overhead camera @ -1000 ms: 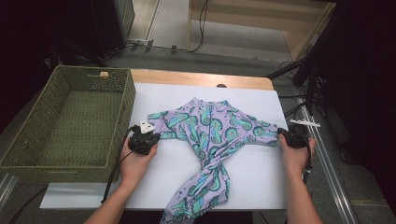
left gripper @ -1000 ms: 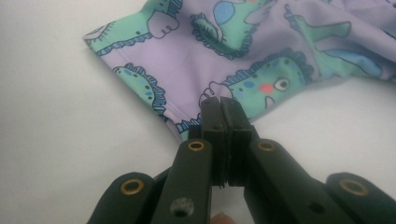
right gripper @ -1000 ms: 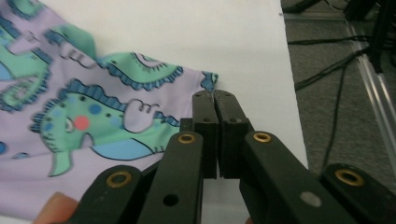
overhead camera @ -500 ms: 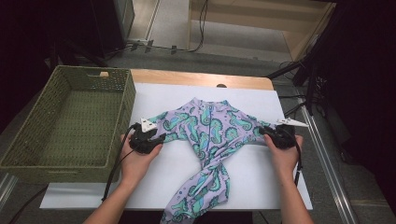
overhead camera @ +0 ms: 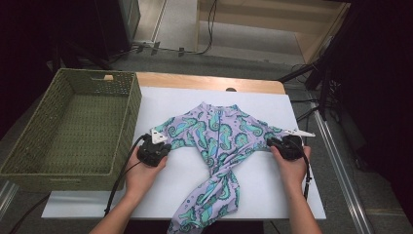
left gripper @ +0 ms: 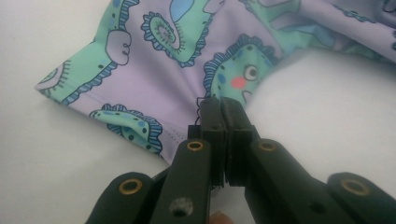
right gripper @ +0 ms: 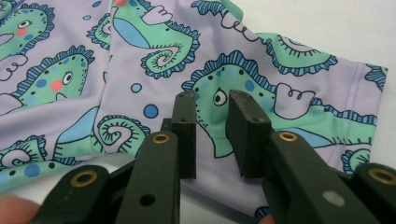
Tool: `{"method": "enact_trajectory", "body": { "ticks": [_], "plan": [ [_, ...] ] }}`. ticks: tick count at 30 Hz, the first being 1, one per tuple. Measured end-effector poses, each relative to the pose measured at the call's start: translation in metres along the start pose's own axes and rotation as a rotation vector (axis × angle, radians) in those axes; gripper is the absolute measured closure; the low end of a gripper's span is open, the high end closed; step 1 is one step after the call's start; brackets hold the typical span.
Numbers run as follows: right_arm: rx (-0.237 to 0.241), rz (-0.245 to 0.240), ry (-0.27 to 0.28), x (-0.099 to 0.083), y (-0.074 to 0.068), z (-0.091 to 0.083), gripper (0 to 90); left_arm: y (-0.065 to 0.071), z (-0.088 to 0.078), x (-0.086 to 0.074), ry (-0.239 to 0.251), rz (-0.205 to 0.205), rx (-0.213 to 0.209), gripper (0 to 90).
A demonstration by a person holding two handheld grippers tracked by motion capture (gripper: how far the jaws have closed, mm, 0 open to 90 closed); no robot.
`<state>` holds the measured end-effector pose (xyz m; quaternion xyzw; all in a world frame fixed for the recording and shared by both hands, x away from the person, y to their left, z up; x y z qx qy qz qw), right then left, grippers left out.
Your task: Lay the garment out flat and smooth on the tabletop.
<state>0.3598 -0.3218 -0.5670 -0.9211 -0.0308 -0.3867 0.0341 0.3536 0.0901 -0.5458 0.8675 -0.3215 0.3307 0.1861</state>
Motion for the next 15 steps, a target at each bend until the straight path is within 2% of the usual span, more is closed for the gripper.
{"method": "enact_trajectory", "body": {
  "ticks": [5,8,12,15],
  "plan": [
    [-0.011,0.003,-0.004,0.000,0.000,0.000,74.7,0.004,-0.007,-0.008,0.004,0.000,-0.016,88.9],
    [-0.012,0.006,-0.004,0.000,0.001,0.001,75.2,0.002,-0.013,-0.011,0.020,-0.022,-0.006,87.6],
    [-0.010,0.006,-0.003,0.000,0.001,0.001,75.2,0.000,-0.018,-0.005,0.086,-0.056,0.006,72.0],
    [-0.009,0.007,-0.003,0.000,0.001,0.001,75.2,0.001,-0.016,0.005,0.114,-0.047,0.009,66.1]
  ]
}}
Point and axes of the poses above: each handheld gripper's, and its own axes: z roughly forward along the jaws, x roughly out of its top, y roughly to its right, the point moved 6 cm from there along z, roughly forward along the jaws, and after that the axes turned 9 degrees about -x, right-handed, at the moved point
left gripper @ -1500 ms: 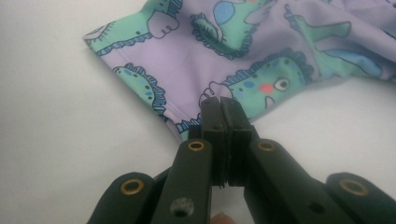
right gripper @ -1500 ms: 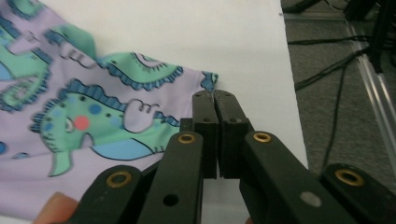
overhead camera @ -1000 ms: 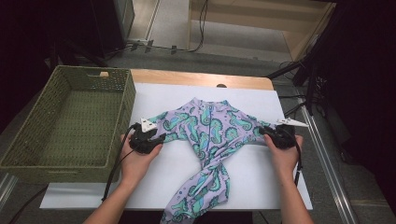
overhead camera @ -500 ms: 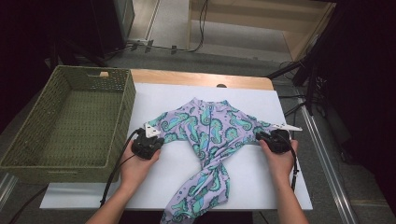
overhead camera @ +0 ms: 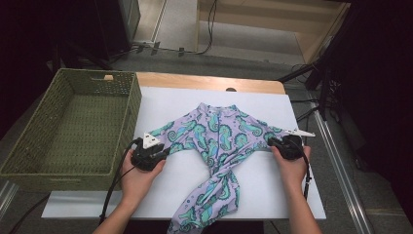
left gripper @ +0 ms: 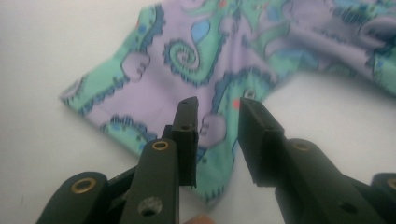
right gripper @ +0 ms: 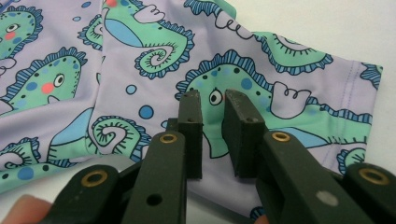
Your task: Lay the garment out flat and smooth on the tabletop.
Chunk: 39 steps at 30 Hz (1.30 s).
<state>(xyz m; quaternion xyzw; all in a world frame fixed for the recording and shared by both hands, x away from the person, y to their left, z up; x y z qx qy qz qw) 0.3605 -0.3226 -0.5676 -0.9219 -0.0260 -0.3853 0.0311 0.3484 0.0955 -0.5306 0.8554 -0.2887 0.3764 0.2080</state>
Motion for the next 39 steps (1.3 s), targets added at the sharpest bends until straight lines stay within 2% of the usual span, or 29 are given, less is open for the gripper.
{"method": "enact_trajectory", "body": {
  "ticks": [3,8,11,13,16,19,22,25,27,28,30,31,33,35,36,37,38,39],
  "plan": [
    [0.009,0.011,0.000,0.000,0.001,0.000,75.2,-0.003,0.011,0.010,0.003,0.000,0.005,63.5],
    [0.011,0.016,-0.002,0.000,0.001,-0.001,75.0,-0.017,0.024,0.011,-0.025,-0.047,0.029,63.3],
    [0.006,0.027,0.038,0.007,0.002,-0.004,74.6,-0.024,0.027,0.021,-0.015,-0.054,0.048,61.8],
    [0.000,0.012,0.047,0.016,0.003,-0.003,73.9,-0.030,0.031,0.033,-0.003,-0.054,0.060,60.4],
    [0.042,-0.007,0.053,0.035,-0.003,0.004,70.4,-0.038,0.041,0.050,0.007,-0.071,0.049,58.3],
    [0.046,-0.055,0.061,0.052,-0.010,0.014,66.8,-0.045,0.053,0.062,0.003,-0.082,0.045,55.7],
    [0.043,-0.091,0.071,0.064,-0.015,0.024,58.1,-0.055,0.068,0.064,-0.036,-0.092,0.055,53.1],
    [0.038,-0.118,0.039,0.068,-0.019,0.037,52.5,-0.062,0.081,0.060,-0.092,-0.100,0.059,52.3],
    [0.026,-0.121,0.008,0.068,-0.020,0.045,52.5,-0.064,0.083,0.060,-0.090,-0.094,0.072,53.5],
    [0.019,-0.123,-0.004,0.067,-0.019,0.048,54.0,-0.064,0.083,0.060,-0.102,-0.077,0.085,55.8],
    [0.033,-0.116,-0.027,0.065,-0.019,0.053,67.0,-0.062,0.082,0.059,-0.121,-0.044,0.086,65.3],
    [0.037,-0.123,-0.046,0.063,-0.019,0.056,70.7,-0.062,0.081,0.059,-0.131,-0.042,0.073,71.6],
    [0.025,-0.130,-0.049,0.063,-0.018,0.057,87.4,-0.061,0.080,0.060,-0.146,-0.040,0.055,88.8],
    [-0.001,-0.136,-0.065,0.065,-0.017,0.056,88.2,-0.063,0.081,0.061,-0.157,-0.011,0.090,89.8],
    [-0.029,-0.145,-0.056,0.067,-0.015,0.055,88.3,-0.066,0.081,0.062,-0.153,-0.015,0.106,90.0],
    [-0.052,-0.130,-0.042,0.069,-0.013,0.055,88.4,-0.071,0.082,0.064,-0.144,-0.031,0.119,90.0],
    [-0.059,-0.094,-0.029,0.071,-0.009,0.054,88.4,-0.076,0.082,0.065,-0.136,-0.046,0.130,90.0],
    [-0.069,-0.068,-0.016,0.073,-0.006,0.054,88.4,-0.079,0.084,0.066,-0.126,-0.058,0.126,90.0]
  ]
}}
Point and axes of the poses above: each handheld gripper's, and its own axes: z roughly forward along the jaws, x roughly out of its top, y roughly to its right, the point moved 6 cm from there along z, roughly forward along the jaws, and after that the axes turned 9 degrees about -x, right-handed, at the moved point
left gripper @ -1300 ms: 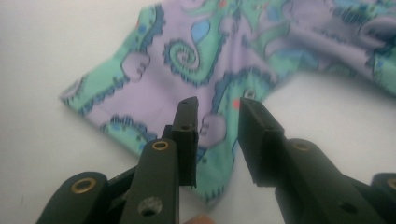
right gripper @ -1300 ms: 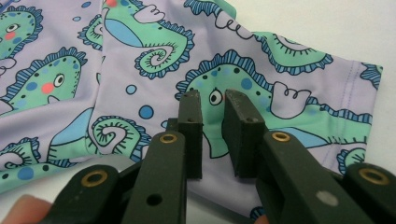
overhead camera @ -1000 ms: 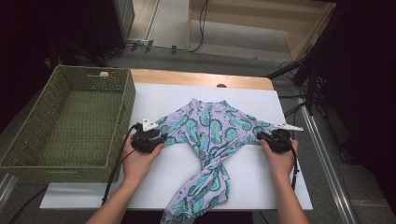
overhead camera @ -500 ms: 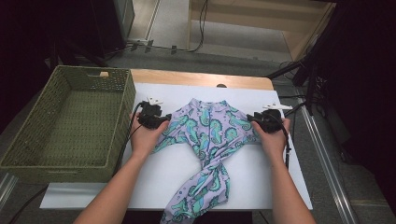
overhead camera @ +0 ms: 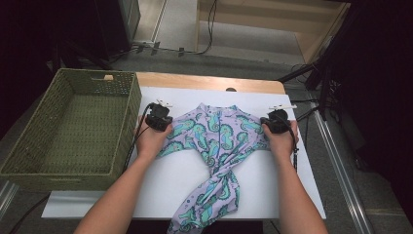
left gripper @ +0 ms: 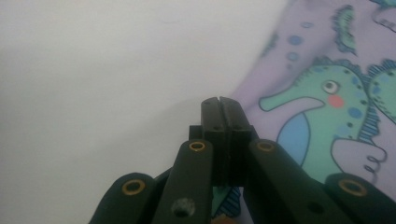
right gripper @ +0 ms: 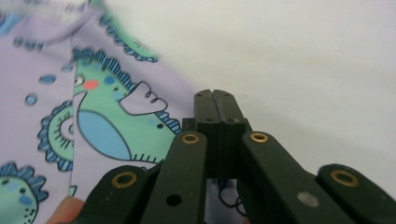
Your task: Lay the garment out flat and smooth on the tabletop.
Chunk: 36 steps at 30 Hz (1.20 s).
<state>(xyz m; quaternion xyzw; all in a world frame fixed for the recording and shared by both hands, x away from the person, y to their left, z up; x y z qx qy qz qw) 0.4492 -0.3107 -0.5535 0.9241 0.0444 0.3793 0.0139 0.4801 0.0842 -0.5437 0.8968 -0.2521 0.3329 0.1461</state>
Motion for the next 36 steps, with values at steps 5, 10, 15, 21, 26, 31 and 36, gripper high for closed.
{"method": "enact_trajectory", "body": {
  "ticks": [5,10,15,21,26,31,36],
  "plan": [
    [0.021,-0.009,-0.012,-0.002,-0.001,0.004,80.8,-0.002,0.002,0.003,0.013,-0.059,-0.006,84.6],
    [0.049,0.034,0.078,0.000,-0.005,-0.024,61.3,0.012,-0.020,0.006,0.096,-0.048,-0.036,59.2],
    [0.132,-0.046,0.110,-0.014,-0.036,-0.067,60.0,0.042,-0.044,-0.005,0.152,0.003,-0.117,57.0],
    [0.240,-0.120,0.121,-0.047,-0.083,-0.112,61.6,0.072,-0.063,-0.034,0.166,0.051,-0.206,57.3],
    [0.314,-0.187,0.125,-0.072,-0.122,-0.143,63.9,0.087,-0.075,-0.059,0.152,0.085,-0.249,59.9],
    [0.385,-0.257,0.129,-0.090,-0.161,-0.169,65.0,0.093,-0.088,-0.076,0.146,0.103,-0.266,60.3],
    [0.460,-0.342,0.117,-0.104,-0.198,-0.187,64.1,0.094,-0.100,-0.086,0.156,0.097,-0.286,60.4]
  ]
}}
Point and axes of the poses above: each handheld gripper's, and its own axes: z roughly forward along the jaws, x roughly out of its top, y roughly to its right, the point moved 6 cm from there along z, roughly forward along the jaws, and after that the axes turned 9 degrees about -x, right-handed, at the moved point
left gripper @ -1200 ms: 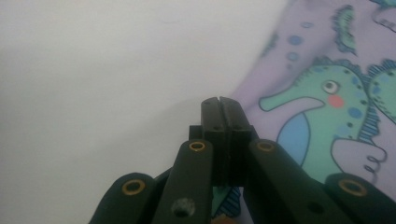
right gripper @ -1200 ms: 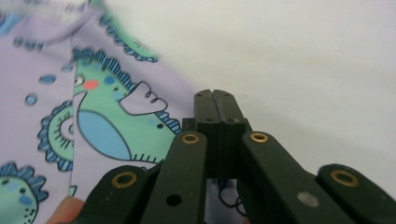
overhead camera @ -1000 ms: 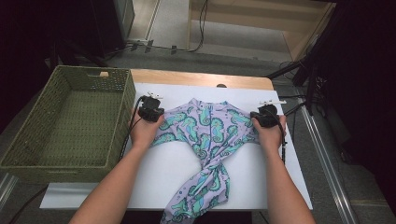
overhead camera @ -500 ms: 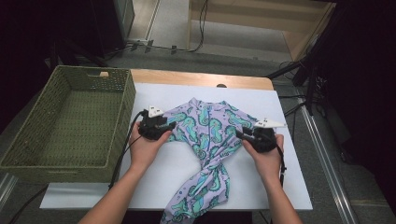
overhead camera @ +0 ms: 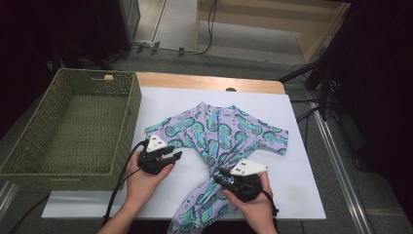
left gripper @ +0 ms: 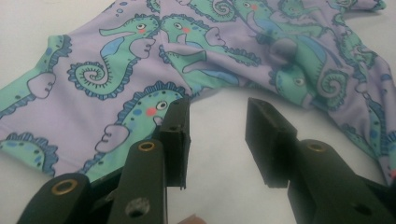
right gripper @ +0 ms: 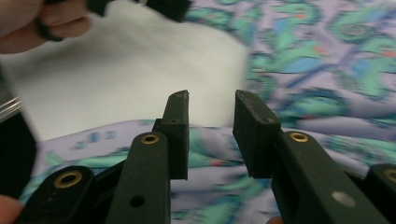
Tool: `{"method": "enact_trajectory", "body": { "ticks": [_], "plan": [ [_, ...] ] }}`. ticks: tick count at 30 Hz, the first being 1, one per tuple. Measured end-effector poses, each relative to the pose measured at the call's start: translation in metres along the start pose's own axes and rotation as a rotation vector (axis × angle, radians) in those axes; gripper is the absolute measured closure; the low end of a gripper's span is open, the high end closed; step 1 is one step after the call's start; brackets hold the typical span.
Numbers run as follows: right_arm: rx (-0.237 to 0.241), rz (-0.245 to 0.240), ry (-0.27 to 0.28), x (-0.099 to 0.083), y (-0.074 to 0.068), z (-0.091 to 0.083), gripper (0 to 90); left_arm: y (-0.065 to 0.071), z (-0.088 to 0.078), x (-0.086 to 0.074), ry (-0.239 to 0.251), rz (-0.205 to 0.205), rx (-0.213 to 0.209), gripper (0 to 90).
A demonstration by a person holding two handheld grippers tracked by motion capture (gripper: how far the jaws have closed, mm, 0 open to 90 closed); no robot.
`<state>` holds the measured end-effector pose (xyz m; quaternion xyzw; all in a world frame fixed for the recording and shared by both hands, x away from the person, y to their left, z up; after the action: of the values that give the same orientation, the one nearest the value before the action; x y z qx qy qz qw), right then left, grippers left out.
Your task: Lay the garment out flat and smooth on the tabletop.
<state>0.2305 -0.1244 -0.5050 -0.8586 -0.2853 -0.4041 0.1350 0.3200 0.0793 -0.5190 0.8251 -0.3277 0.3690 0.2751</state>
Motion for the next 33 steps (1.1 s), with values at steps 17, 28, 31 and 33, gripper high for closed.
{"method": "enact_trajectory", "body": {
  "ticks": [17,28,31,33],
  "plan": [
    [-0.078,-0.057,0.007,-0.011,-0.003,-0.005,88.4,0.006,-0.008,-0.011,0.003,-0.007,-0.044,61.5],
    [-0.212,0.152,0.134,-0.043,0.084,-0.068,88.3,0.011,-0.005,-0.014,-0.003,0.002,-0.063,61.4],
    [-0.277,0.243,0.096,-0.068,0.115,-0.068,88.3,0.012,-0.003,-0.014,-0.007,0.006,-0.066,61.5],
    [-0.302,0.295,0.053,-0.082,0.129,-0.062,87.6,0.013,-0.001,-0.015,-0.011,0.009,-0.069,61.4]
  ]
}}
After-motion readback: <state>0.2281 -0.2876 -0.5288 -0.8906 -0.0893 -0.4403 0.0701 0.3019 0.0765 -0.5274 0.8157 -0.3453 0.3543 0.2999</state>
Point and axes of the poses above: each handheld gripper's, and its own axes: z roughly forward along the jaws, x roughly out of its top, y roughly to its right, the point moved 6 cm from there along z, roughly forward along the jaws, and after that the axes turned 9 degrees about -x, right-handed, at the moved point
